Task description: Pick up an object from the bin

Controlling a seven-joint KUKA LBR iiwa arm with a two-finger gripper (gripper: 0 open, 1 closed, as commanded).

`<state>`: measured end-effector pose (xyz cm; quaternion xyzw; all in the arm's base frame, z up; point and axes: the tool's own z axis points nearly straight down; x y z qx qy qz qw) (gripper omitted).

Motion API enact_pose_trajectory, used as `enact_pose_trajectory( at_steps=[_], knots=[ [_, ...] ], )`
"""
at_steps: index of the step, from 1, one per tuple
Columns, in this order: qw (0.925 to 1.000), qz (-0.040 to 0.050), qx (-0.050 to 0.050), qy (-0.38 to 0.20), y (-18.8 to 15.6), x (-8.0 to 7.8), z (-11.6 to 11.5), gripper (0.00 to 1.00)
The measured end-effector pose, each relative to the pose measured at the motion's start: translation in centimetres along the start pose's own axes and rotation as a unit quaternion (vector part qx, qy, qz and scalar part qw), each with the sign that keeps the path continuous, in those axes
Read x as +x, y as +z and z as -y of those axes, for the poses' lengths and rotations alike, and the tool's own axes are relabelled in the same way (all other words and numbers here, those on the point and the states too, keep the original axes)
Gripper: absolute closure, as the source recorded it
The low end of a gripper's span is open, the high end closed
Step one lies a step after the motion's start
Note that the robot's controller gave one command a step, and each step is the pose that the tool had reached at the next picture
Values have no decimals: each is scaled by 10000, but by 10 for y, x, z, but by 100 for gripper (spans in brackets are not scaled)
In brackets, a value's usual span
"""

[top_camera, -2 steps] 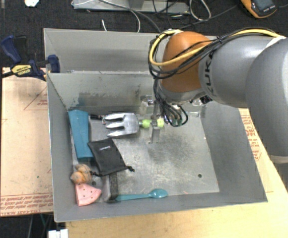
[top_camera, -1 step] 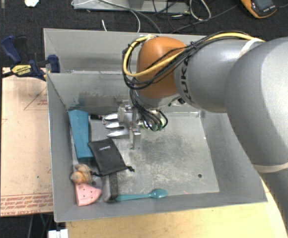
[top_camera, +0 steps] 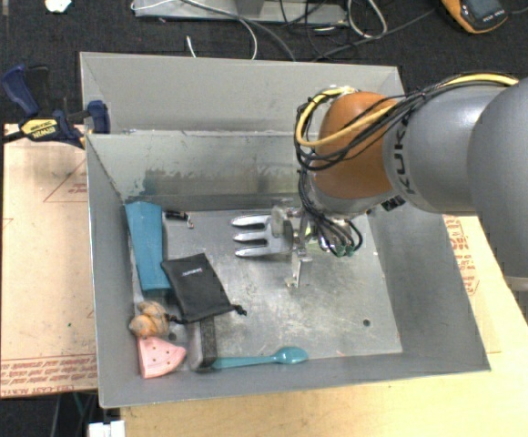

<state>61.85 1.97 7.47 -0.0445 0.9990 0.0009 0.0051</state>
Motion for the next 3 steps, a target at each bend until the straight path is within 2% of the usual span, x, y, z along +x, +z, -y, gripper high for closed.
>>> enact_pose_trajectory(
  at_steps=[1,2,3],
  knots=[
    [9862,8,-32,-1658,-135,10,-52,100],
    [9862,7,-33,-1654,-135,10,-52,100],
    [9966,41,-33,-821,-106,22,-57,100]
  ],
)
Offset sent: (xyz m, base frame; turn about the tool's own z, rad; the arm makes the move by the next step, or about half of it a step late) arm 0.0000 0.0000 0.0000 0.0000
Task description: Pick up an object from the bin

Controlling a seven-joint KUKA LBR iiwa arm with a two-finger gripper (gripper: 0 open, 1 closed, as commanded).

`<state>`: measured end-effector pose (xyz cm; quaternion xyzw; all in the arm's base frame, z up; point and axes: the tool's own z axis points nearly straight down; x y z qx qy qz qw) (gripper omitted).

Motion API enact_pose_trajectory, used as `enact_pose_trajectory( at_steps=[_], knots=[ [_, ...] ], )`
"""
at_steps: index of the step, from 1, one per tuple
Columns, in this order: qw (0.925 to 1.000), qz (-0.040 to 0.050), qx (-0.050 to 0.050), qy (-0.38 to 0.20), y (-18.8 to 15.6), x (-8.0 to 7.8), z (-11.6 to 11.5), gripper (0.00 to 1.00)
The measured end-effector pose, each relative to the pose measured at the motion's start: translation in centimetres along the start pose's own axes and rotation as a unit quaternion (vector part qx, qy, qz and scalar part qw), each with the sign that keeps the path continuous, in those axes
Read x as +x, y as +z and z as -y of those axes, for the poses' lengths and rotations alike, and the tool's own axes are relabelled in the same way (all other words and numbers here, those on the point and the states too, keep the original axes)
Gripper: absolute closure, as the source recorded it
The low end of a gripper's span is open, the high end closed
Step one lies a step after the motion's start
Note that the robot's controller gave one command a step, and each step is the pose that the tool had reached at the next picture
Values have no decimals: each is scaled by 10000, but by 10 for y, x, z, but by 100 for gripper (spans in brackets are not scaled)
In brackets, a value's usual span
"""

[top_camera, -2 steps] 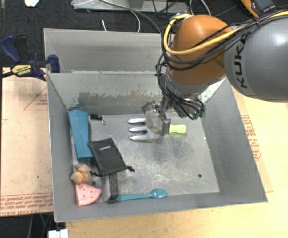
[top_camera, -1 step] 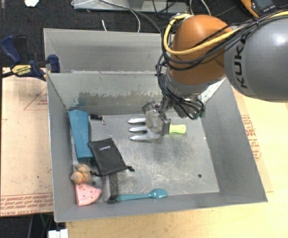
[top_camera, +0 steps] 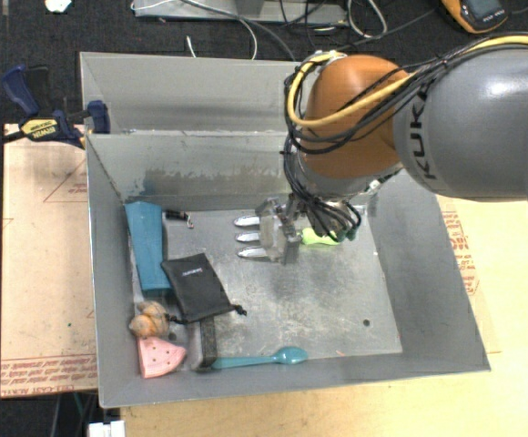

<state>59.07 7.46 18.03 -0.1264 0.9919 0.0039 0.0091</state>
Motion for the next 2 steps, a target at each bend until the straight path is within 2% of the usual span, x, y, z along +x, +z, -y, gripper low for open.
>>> enact_pose_trajectory(
  at_steps=[1,2],
  knots=[
    [9987,-55,-10,510,20,6,-5,100],
    [9999,-29,-14,98,8,4,59,100]
  ],
)
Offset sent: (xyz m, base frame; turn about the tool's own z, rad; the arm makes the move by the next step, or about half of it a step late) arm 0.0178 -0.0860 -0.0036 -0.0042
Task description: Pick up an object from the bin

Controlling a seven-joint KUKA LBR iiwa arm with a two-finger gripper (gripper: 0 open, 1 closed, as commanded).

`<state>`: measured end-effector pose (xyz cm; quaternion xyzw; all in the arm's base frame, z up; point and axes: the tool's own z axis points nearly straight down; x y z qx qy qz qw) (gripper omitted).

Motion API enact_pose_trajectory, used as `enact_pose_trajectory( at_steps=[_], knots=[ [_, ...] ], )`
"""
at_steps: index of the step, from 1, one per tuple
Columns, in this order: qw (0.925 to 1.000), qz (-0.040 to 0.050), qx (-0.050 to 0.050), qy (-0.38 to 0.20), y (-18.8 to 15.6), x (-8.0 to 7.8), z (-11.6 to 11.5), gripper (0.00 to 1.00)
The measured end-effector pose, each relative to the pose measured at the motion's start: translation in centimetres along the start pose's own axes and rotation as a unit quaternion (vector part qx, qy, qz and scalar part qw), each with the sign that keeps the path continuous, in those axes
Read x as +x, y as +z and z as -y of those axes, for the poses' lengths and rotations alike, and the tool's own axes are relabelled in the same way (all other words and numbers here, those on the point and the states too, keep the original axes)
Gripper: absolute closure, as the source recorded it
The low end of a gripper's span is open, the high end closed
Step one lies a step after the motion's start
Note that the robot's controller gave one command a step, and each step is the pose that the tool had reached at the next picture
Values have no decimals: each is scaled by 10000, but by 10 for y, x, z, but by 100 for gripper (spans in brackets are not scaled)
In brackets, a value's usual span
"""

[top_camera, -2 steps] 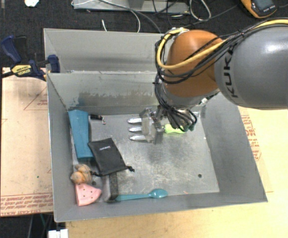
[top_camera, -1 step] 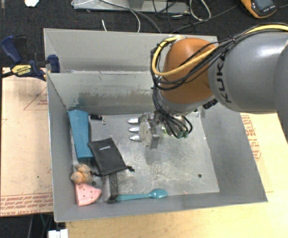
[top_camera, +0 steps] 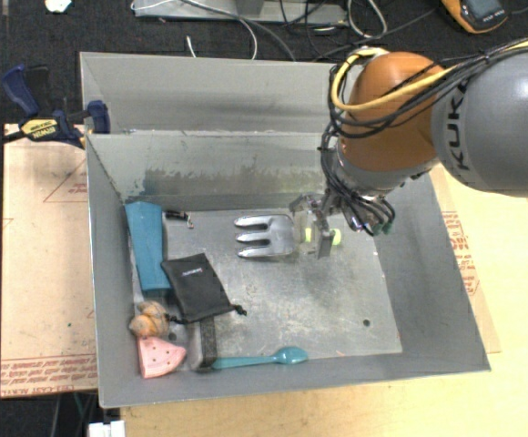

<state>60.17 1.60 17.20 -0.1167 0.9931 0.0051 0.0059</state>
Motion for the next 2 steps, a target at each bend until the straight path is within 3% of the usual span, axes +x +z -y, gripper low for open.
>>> enact_pose_trajectory(
  at_steps=[1,2],
  knots=[
    [9998,-6,8,197,-17,1,-8,100],
    [9999,40,7,-155,36,-20,-1,100]
  ],
)
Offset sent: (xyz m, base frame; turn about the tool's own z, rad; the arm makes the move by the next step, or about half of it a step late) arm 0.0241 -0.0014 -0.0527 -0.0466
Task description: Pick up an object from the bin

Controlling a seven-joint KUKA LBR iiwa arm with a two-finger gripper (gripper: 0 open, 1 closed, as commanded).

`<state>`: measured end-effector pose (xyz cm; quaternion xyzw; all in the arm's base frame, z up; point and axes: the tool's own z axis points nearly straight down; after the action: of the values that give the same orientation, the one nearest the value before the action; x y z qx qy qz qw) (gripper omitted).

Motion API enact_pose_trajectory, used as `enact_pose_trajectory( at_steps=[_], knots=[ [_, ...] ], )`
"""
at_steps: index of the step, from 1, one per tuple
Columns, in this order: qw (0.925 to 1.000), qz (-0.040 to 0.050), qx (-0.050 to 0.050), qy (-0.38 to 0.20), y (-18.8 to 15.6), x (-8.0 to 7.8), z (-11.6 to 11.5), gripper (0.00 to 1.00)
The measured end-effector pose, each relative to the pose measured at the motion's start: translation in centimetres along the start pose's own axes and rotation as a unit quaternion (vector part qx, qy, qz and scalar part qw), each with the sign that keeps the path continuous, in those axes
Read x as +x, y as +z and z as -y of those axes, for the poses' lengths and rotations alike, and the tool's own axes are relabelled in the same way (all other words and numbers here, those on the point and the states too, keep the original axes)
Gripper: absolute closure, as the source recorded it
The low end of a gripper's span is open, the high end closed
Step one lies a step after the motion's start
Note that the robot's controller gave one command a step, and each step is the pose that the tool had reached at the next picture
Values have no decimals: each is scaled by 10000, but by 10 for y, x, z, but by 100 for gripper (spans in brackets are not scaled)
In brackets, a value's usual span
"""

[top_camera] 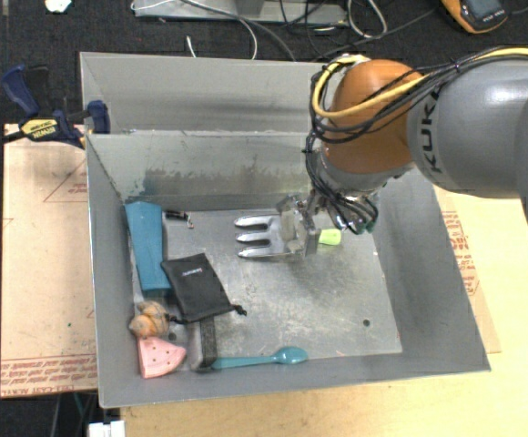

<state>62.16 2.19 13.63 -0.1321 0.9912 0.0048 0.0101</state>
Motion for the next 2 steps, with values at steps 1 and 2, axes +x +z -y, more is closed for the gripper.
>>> enact_pose_trajectory(
  at_steps=[1,2],
  knots=[
    [9991,-7,-18,-417,26,-6,-24,100],
    [10000,-1,-10,-30,22,-9,-22,0]
  ],
)
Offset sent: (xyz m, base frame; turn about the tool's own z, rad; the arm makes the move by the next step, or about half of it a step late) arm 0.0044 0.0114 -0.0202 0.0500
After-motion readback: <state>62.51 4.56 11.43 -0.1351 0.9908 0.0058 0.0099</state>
